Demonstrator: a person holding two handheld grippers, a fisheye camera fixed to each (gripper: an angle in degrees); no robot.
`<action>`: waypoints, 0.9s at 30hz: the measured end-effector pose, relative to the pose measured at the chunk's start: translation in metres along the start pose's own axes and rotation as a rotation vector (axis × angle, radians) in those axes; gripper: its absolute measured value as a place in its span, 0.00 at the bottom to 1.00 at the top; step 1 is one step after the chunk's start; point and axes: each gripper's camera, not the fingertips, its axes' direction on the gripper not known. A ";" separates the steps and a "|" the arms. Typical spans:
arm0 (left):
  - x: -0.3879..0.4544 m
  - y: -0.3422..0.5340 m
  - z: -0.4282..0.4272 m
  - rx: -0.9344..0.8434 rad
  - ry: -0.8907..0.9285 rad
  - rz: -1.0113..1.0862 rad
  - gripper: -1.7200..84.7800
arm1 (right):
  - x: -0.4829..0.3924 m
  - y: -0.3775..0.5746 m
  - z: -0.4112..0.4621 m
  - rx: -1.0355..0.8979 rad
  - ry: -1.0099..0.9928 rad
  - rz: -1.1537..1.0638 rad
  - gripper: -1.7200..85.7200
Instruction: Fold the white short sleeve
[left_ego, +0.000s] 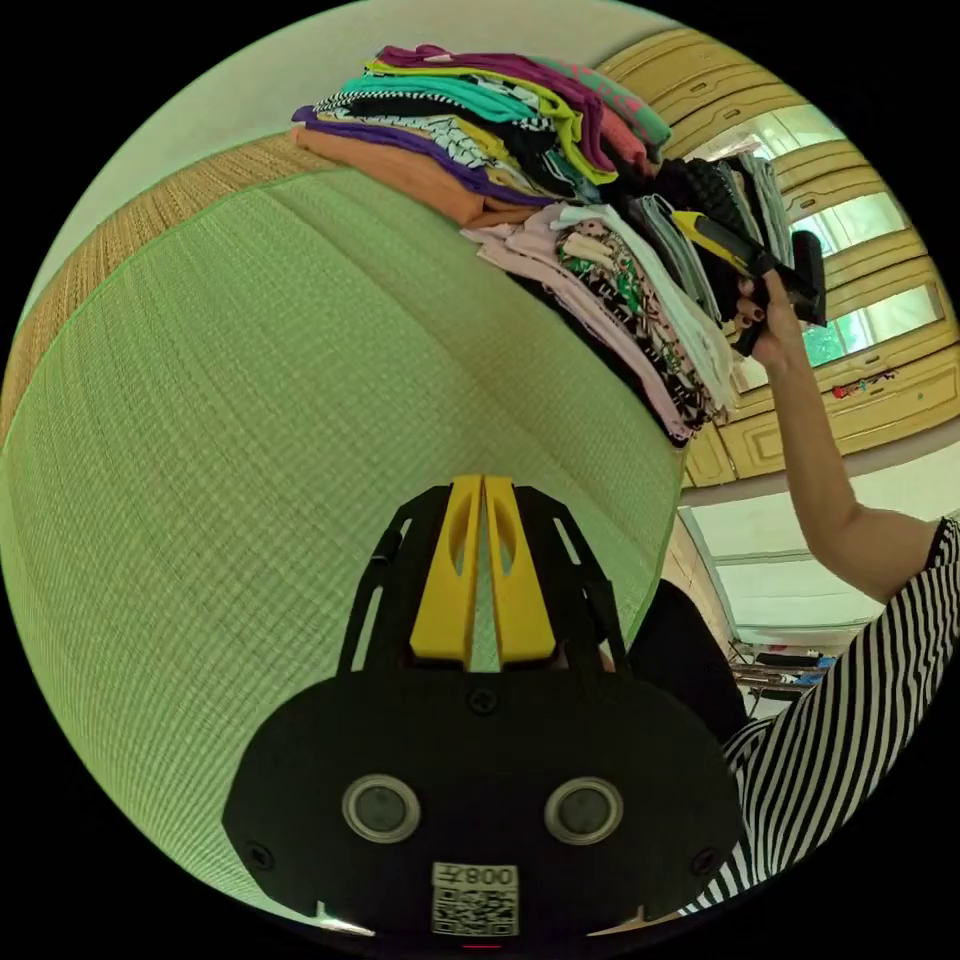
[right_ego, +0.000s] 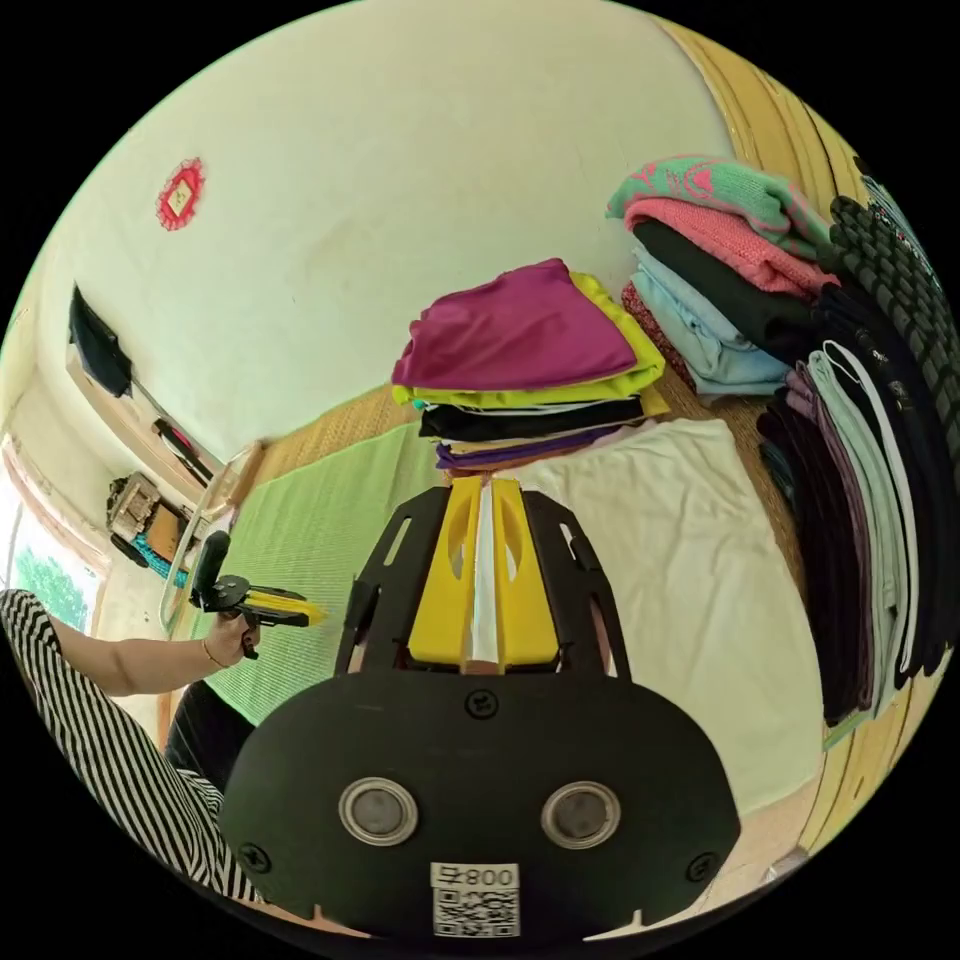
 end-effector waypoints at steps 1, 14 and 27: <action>0.004 0.012 0.011 -0.040 -0.035 -0.013 0.02 | -0.011 0.001 0.008 -0.036 0.042 -0.002 0.07; 0.019 0.087 0.062 -0.014 0.013 -0.027 0.02 | -0.104 -0.009 0.073 -0.166 0.347 -0.049 0.11; 0.031 0.156 0.098 -0.019 -0.064 -0.032 0.02 | -0.136 0.019 0.039 -0.132 0.338 0.010 0.04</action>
